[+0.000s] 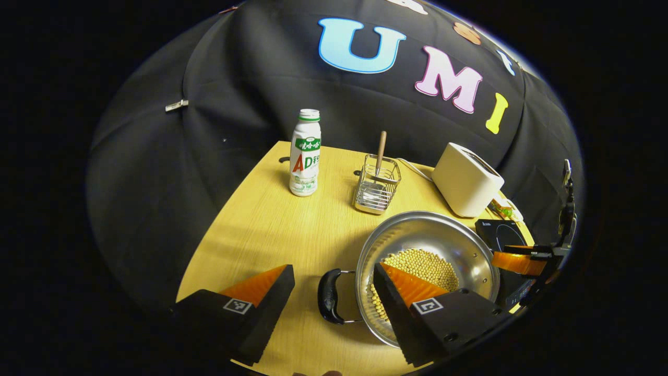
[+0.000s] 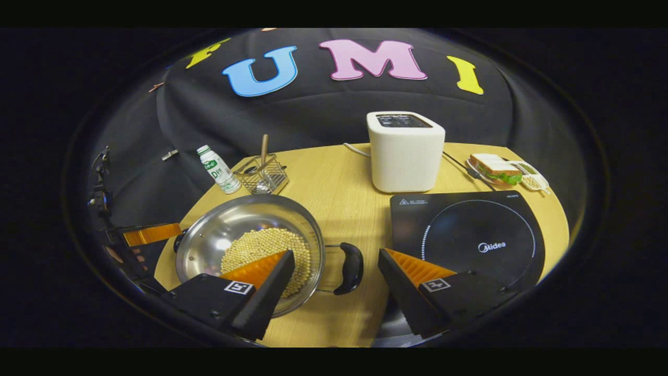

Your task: First push the handle of the pot to place it horizontally, then grasp the pot with both hands and set it on the induction cooktop.

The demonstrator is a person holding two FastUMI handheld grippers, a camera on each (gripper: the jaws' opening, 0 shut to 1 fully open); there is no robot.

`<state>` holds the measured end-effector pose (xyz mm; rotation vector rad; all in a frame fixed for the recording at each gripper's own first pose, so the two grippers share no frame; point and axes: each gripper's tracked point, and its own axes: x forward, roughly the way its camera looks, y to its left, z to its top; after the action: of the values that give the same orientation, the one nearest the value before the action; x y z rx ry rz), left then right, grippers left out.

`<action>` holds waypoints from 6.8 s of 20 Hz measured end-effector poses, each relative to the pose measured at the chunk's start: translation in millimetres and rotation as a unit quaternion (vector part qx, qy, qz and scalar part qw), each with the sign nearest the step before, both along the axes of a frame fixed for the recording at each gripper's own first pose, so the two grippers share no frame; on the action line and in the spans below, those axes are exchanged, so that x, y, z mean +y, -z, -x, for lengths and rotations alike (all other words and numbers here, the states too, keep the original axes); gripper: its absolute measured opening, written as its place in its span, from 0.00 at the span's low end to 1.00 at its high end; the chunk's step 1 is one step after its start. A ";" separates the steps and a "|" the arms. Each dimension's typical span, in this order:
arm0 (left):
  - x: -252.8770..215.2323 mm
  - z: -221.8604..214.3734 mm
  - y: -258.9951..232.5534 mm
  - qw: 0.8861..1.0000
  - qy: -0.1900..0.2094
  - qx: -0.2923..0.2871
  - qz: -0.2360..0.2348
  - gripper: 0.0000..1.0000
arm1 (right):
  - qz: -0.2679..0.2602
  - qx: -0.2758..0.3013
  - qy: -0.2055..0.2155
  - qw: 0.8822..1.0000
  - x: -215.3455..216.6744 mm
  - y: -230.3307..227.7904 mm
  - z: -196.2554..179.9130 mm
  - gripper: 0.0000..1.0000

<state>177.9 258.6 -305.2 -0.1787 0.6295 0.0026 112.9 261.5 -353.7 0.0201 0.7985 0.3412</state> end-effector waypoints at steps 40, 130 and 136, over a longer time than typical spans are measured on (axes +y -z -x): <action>-14.4 -17.2 71.1 0.997 -0.009 0.059 0.043 0.60 | 0.043 0.066 -0.002 0.997 9.1 66.8 -3.7 0.61; -370.8 -52.2 -1.5 0.996 0.018 0.072 -0.053 0.98 | -0.021 0.057 0.088 0.994 -340.9 -28.6 -87.7 1.00; -380.3 -30.1 -60.5 0.998 0.009 0.015 -0.054 0.95 | -0.023 -0.023 0.092 0.995 -350.0 -87.7 -71.2 0.99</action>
<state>207.9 -121.7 -244.8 -0.0685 0.6594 0.0226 184.1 -88.5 -266.1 0.1267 0.7378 0.1854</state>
